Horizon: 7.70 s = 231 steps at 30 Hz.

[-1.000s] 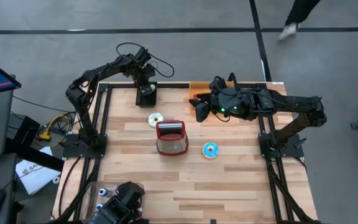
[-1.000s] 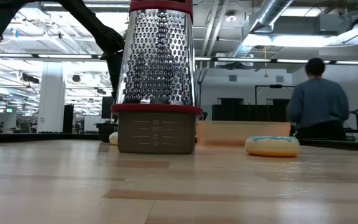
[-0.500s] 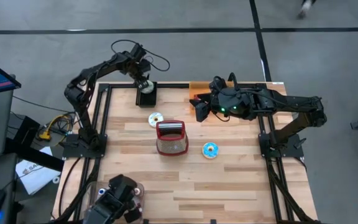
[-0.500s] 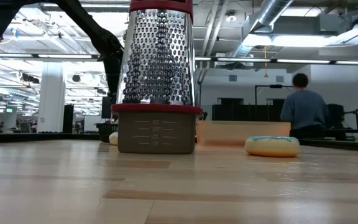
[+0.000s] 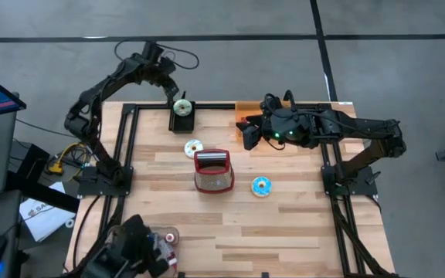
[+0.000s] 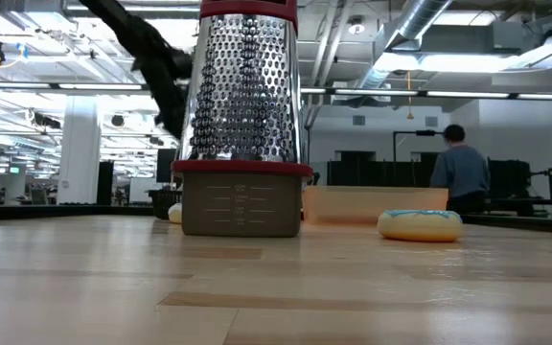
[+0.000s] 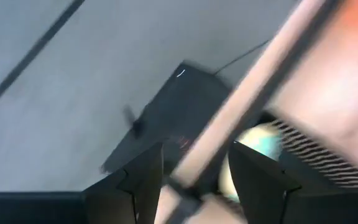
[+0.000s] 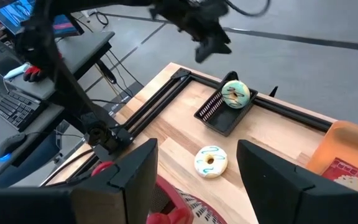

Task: Pick & Place Food Item
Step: Put the white donut into the black bin

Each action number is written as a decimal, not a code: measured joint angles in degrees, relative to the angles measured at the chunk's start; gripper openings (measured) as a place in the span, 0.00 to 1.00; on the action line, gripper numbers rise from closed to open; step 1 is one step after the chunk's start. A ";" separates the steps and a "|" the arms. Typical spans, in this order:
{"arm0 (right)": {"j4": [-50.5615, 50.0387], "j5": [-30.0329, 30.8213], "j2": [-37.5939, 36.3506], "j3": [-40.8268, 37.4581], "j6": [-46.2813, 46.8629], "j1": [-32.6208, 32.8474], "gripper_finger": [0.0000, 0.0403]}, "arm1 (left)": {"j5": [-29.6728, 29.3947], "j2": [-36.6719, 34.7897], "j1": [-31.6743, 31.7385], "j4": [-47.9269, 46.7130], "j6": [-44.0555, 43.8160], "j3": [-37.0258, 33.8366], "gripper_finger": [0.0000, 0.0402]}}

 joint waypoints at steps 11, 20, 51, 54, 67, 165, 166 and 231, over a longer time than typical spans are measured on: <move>0.00 0.00 0.00 0.00 -0.82 -0.13 0.52 | 8.10 -13.26 -11.13 -17.29 -1.87 -5.60 0.44; 0.00 0.00 0.00 0.00 -0.08 1.42 0.53 | 4.64 -29.70 -21.54 -3.82 -58.09 -28.42 0.44; 0.26 4.50 0.00 0.00 0.94 4.79 0.52 | -12.08 -26.60 -37.95 32.84 -100.08 -56.50 0.61; 0.12 4.50 0.00 0.00 1.13 4.89 0.52 | -12.95 -24.31 -38.68 33.40 -101.49 -56.52 0.60; -1.77 4.50 0.00 0.00 1.56 5.07 0.53 | -12.81 -17.00 -39.32 42.26 -104.66 -56.50 0.60; -4.95 5.23 -0.02 0.00 4.13 4.31 0.52 | -17.73 -11.74 -15.21 11.78 7.29 -25.79 0.25; -4.94 5.42 -0.02 0.00 4.13 4.33 0.52 | -17.58 -11.24 -15.21 12.20 7.38 -25.79 0.25; -6.53 7.50 -0.02 -0.02 6.47 4.24 0.52 | -9.95 -7.60 -12.11 18.66 5.38 -25.79 0.39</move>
